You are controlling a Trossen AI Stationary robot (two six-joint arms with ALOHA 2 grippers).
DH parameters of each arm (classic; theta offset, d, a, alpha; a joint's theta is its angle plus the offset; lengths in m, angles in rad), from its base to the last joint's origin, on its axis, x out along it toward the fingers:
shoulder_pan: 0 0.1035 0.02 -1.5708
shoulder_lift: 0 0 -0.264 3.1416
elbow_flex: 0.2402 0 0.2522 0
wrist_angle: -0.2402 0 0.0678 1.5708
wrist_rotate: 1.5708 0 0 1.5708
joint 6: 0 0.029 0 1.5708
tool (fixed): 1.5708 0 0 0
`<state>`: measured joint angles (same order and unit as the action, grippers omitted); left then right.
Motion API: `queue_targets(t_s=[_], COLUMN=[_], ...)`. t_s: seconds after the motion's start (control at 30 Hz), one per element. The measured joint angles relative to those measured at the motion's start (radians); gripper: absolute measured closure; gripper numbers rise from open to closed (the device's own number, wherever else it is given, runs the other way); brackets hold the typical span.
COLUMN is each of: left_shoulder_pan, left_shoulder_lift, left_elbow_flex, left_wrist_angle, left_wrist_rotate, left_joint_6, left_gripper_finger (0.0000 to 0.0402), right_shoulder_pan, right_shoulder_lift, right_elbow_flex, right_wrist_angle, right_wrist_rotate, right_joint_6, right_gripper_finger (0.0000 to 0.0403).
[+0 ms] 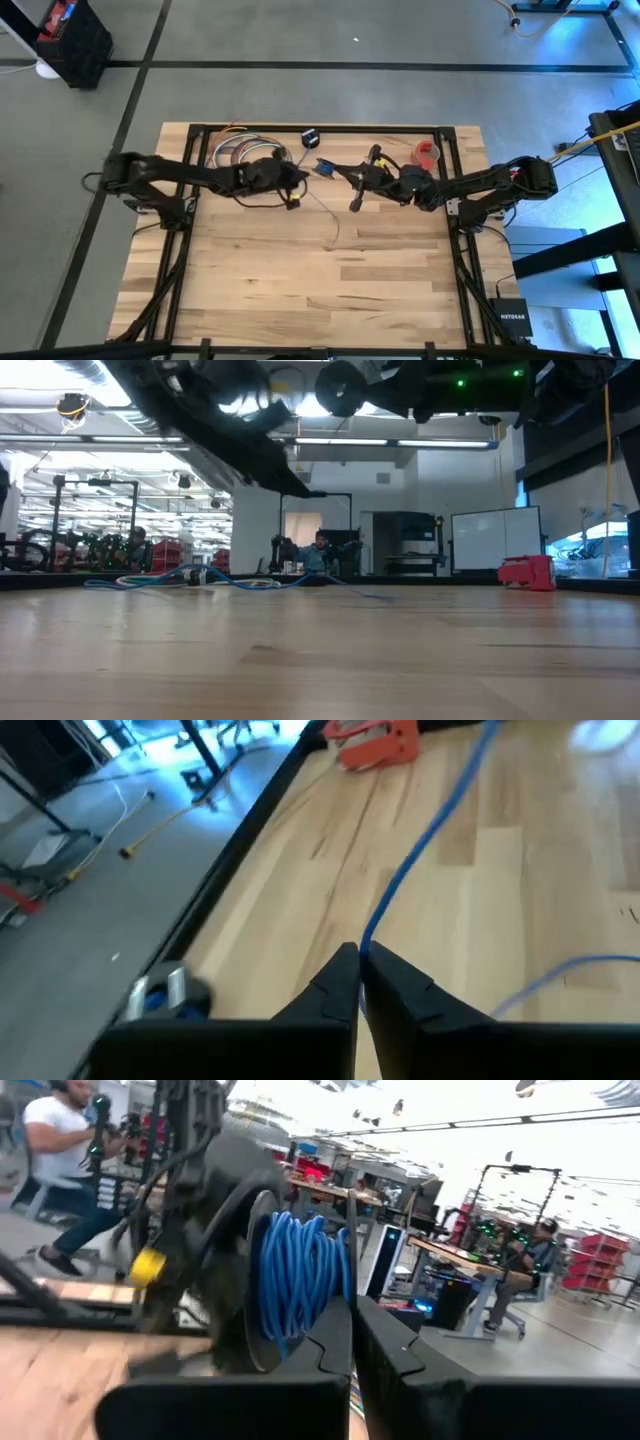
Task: Coil cords
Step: Coil the blue wire onto the black spool
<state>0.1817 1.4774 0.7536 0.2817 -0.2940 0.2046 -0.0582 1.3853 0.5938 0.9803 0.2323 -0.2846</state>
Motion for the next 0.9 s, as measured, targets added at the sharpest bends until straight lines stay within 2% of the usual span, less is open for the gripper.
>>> queue_targets(t_s=[0.2, 0.43, 0.5, 0.63, 0.9], left_shoulder_pan=[0.039, 0.066, 0.071, 0.073, 0.028], left_shoulder_lift=[-0.233, -0.476, -0.516, -0.528, -0.424], left_elbow_flex=[0.0, 0.0, 0.0, 0.0, -0.001], left_wrist_angle=[-0.245, -0.333, -0.327, -0.241, 0.029], left_wrist_rotate=[-0.003, 0.016, 0.082, 0.228, 0.292], left_joint_6=[-0.029, -0.175, -0.226, -0.303, -0.4], left_gripper_finger=[0.0394, 0.0398, 0.0399, 0.0399, 0.04], right_shoulder_pan=[0.0, -0.001, -0.001, -0.001, -0.001], right_shoulder_lift=[0.0, 0.0, 0.0, 0.0, -0.001], right_elbow_flex=[0.0, 0.0, 0.001, 0.001, 0.001], right_wrist_angle=[-0.067, -0.112, -0.127, -0.141, -0.172], right_wrist_rotate=[-0.018, 0.006, 0.026, 0.052, 0.09], right_joint_6=[-0.041, -0.098, -0.111, -0.114, -0.115], right_gripper_finger=[0.0399, 0.04, 0.04, 0.04, 0.0399])
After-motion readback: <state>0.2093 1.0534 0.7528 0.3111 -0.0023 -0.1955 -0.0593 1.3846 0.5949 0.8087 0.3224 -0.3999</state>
